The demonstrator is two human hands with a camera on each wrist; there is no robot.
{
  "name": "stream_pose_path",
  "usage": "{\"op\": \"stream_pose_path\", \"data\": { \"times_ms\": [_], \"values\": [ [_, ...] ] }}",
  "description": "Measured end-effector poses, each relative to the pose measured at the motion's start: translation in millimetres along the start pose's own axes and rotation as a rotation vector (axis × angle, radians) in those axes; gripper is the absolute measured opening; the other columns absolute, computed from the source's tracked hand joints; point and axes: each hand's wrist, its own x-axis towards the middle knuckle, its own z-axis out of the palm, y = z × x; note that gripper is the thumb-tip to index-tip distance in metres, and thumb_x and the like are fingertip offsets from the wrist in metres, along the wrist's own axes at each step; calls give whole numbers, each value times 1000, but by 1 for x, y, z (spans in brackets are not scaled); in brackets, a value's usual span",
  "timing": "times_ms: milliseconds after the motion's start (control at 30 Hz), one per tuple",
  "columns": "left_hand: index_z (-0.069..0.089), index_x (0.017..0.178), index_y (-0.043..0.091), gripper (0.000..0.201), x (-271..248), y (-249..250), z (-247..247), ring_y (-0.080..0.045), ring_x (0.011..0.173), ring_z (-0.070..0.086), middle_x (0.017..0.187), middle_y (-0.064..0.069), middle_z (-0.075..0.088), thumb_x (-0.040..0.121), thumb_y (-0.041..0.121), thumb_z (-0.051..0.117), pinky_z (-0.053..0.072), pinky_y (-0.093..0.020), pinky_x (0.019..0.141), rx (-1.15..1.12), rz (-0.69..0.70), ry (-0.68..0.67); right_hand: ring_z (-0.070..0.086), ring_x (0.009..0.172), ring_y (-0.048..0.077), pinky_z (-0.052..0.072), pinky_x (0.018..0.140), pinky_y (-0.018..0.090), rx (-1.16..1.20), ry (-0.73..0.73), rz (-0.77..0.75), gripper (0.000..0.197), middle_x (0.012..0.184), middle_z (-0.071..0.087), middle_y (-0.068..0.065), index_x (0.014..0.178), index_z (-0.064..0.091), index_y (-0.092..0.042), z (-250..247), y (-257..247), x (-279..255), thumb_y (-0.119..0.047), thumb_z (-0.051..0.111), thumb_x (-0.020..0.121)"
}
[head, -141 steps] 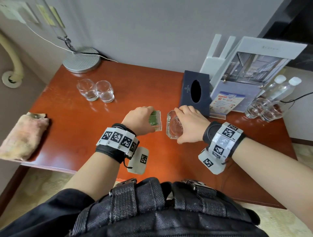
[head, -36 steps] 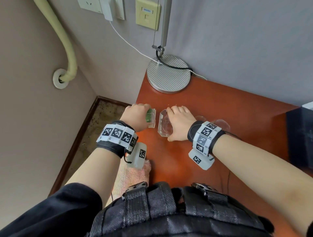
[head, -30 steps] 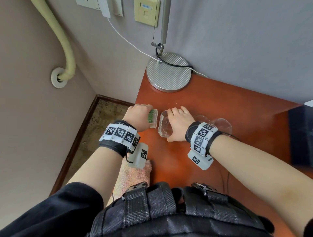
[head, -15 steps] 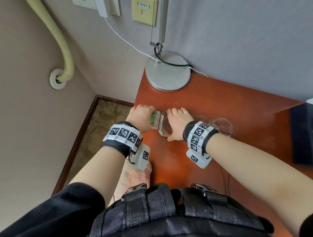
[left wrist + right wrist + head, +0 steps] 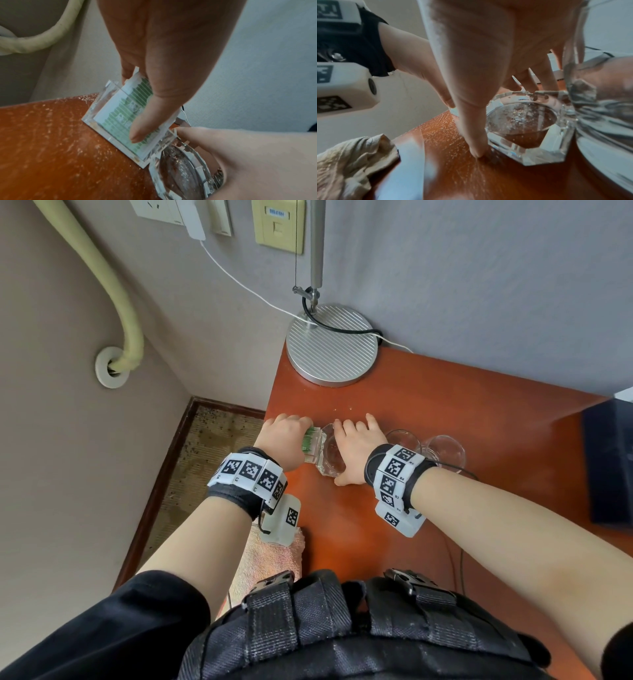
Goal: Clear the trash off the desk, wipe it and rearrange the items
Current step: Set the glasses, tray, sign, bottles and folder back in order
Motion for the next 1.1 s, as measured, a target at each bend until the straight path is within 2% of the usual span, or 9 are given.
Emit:
{"op": "stream_pose_path", "data": {
  "times_ms": [233, 367, 467, 567, 633, 800, 967, 1033, 1100],
  "values": [
    [44, 131, 21, 49, -3, 1, -1, -24, 115, 45, 123, -1, 54, 84, 15, 57, 34, -37, 100, 11, -22, -33, 37, 132, 30, 9, 117, 50, -1, -11, 3, 122, 146, 33, 14, 150, 4, -3, -1, -1, -2, -70, 64, 67],
    [24, 146, 28, 82, -7, 6, -11, -26, 136, 25, 147, -1, 31, 79, 27, 71, 21, -43, 113, 84, -36, -139, 30, 137, 29, 3, 117, 50, 54, -24, -28, 123, 150, 28, 13, 150, 2, -6, -6, 4, -5, -72, 63, 66],
    [16, 149, 27, 95, -11, 14, -18, -26, 141, 18, 152, -1, 23, 75, 38, 74, 15, -44, 115, 87, -21, -136, 27, 138, 28, 1, 118, 51, 169, -49, -29, 111, 151, 26, 10, 150, 7, -9, -15, 11, -14, -64, 62, 72],
    [21, 147, 26, 87, -14, 21, -23, -25, 141, 20, 151, -1, 27, 78, 41, 71, 14, -43, 115, 65, -3, -83, 27, 138, 27, 8, 118, 48, 350, -30, -44, 84, 150, 27, 7, 149, 18, -14, -26, 20, -29, -47, 58, 82],
    [25, 146, 25, 78, -18, 25, -27, -25, 140, 23, 150, -2, 30, 81, 37, 67, 15, -41, 114, 44, 16, -23, 31, 136, 25, 19, 115, 45, 454, 65, -50, 70, 150, 30, 6, 147, 25, -15, -32, 27, -41, -36, 54, 87],
    [37, 141, 20, 61, -32, 41, -39, -27, 132, 36, 142, -4, 42, 87, 33, 60, 24, -41, 110, 23, 44, 79, 48, 123, 24, 38, 101, 39, 565, 203, -9, 51, 142, 43, 4, 140, 41, -17, -40, 40, -77, -31, 51, 91],
    [53, 126, 15, 39, -49, 64, -42, -26, 112, 54, 123, -5, 58, 89, 26, 55, 44, -41, 97, 1, 94, 110, 58, 86, 19, 49, 77, 31, 554, 119, -17, 37, 112, 62, 2, 126, 55, -20, -39, 42, -114, -32, 51, 91],
    [57, 118, 17, 33, -56, 71, -40, -26, 105, 58, 118, -4, 61, 86, 25, 54, 50, -41, 89, -17, 92, 100, 56, 78, 17, 50, 74, 32, 558, 86, -17, 30, 98, 62, -3, 119, 58, -20, -35, 41, -127, -31, 51, 92],
    [58, 118, 18, 34, -64, 79, -37, -25, 103, 59, 117, -4, 61, 85, 24, 55, 52, -38, 83, -22, 95, 77, 54, 77, 18, 45, 69, 30, 531, 74, -15, 13, 80, 54, -9, 96, 58, -23, -28, 41, -140, -32, 50, 92]
  ]
}}
